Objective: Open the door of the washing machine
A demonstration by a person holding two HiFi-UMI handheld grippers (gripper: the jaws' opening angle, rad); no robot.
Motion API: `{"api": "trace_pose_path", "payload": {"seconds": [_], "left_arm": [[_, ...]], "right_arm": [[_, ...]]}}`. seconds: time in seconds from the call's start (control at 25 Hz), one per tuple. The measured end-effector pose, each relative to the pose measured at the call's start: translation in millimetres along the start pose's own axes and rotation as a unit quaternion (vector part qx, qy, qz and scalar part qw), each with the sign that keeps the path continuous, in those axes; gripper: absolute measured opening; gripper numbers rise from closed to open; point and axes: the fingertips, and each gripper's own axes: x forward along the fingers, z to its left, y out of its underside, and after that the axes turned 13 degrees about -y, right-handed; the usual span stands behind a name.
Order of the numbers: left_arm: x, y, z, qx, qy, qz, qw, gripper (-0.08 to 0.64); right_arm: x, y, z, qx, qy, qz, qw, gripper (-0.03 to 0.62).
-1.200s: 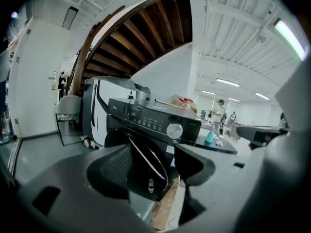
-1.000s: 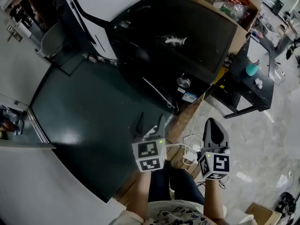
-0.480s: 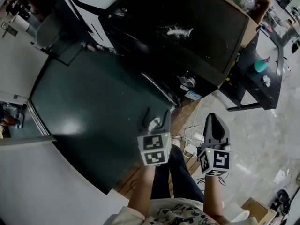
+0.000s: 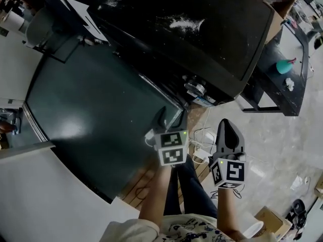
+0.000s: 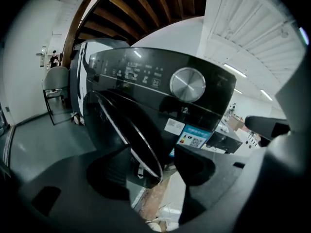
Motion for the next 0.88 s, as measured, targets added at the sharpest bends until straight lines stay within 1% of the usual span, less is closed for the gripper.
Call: {"api": "trace_pose_path", "payload": {"seconds": [0.08, 0.28, 0.48, 0.6, 0.68, 0.84, 0.88], "left_arm": [[13, 9, -4, 0.001, -0.003, 0.011, 0.9999, 0.265], [41, 24, -4, -0.025, -0.018, 0.032, 0.9990, 0.265], [57, 33, -5, -0.033, -0.022, 0.044, 0.9982, 0.264], [63, 34, -6, -0.040, -0.027, 0.046, 0.9978, 0.262], [66, 34, -8, -0.037, -0.036, 0.044, 0.9977, 0.259], [73, 34, -8, -0.028, -0.055, 0.039, 0.9974, 0.226], [74, 34, -6, -0.030, -0.057, 0.038, 0.9972, 0.206]], "right_arm": [[5, 9, -3, 0.001, -0.004, 0.010, 1.000, 0.020], [16, 27, -11, 0.010, -0.011, 0.024, 1.000, 0.020], [27, 42, -13, 0.015, -0.020, 0.034, 0.999, 0.020], [31, 48, -11, 0.020, -0.025, 0.038, 0.999, 0.020], [33, 51, -10, 0.022, -0.029, 0.041, 0.999, 0.020], [35, 56, -9, 0.025, -0.033, 0.045, 0.998, 0.020], [35, 56, -8, 0.026, -0.034, 0.045, 0.998, 0.020]]}}
